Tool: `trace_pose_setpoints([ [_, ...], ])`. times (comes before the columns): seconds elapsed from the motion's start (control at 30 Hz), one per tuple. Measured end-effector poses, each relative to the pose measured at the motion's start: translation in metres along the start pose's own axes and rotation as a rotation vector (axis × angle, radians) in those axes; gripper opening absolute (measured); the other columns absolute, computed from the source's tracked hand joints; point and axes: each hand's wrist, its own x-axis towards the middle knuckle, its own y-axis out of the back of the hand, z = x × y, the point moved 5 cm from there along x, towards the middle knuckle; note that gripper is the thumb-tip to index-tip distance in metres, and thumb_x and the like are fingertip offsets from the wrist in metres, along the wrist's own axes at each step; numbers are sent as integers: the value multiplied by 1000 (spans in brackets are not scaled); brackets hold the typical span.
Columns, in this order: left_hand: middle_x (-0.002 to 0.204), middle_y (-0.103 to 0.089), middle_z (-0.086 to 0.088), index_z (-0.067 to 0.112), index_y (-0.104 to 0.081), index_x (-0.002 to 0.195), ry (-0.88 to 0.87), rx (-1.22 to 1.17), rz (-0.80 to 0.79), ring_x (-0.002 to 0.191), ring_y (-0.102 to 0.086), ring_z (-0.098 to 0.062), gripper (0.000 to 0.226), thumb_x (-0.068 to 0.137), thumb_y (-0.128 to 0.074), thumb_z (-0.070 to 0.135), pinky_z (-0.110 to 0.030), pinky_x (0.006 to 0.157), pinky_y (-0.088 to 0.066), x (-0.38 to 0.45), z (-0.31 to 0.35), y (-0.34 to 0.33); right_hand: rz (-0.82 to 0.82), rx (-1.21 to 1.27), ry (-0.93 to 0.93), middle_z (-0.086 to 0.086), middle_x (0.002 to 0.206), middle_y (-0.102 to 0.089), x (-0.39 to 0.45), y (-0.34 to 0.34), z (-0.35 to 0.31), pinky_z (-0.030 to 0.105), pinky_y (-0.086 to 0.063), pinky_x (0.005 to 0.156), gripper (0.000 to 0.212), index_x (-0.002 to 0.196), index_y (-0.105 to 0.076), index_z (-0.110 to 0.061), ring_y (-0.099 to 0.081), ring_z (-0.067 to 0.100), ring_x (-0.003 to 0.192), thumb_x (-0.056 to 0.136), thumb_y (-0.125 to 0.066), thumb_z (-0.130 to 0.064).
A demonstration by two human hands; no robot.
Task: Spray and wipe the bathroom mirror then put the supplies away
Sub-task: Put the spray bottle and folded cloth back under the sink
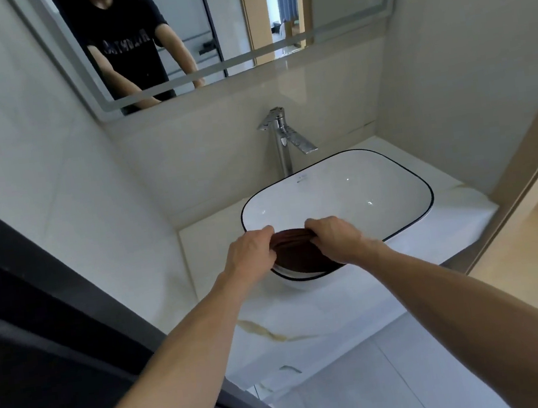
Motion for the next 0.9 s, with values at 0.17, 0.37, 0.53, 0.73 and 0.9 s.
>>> trace_pose_setpoints([
  [0.17, 85, -63, -1, 17, -59, 100, 9, -309, 119, 83, -59, -30, 22, 78, -59, 14, -37, 70, -48, 27, 20, 55, 194, 56, 4, 13, 93, -64, -7, 68, 9, 37, -37, 67, 10, 93, -48, -10, -58, 35, 88, 92, -47, -19],
  [0.37, 85, -65, -2, 13, -63, 97, -250, -378, 224, 80, -58, -26, 16, 82, -61, 10, -33, 68, -43, 35, 90, 80, 216, 41, 34, -2, 77, -54, -57, 135, 46, 37, -36, 65, 32, 88, -50, -14, -54, 27, 77, 86, -69, -39],
  [0.53, 99, -70, 3, 16, -66, 108, -423, -394, 232, 90, -63, -24, 22, 89, -56, 19, -42, 80, -53, 48, 164, 58, 222, 26, -104, -2, 78, -59, -113, 168, 111, 30, -31, 65, 23, 89, -58, -16, -54, 20, 77, 86, -76, -31],
  [0.73, 105, -69, 7, 29, -61, 118, -571, -346, 238, 93, -65, -28, 27, 95, -52, 17, -42, 77, -55, 53, 275, 12, 277, -33, -288, -4, 84, -65, -194, 169, 198, 24, -30, 68, 10, 100, -71, -13, -56, 17, 81, 92, -67, -17],
  [0.9, 96, -67, -2, 15, -66, 104, -689, -328, 279, 83, -63, -27, 18, 94, -54, 7, -32, 66, -48, 49, 363, -43, 309, -20, -472, 0, 90, -71, -261, 142, 270, 30, -46, 75, 13, 103, -72, -15, -62, 20, 85, 94, -63, -13],
])
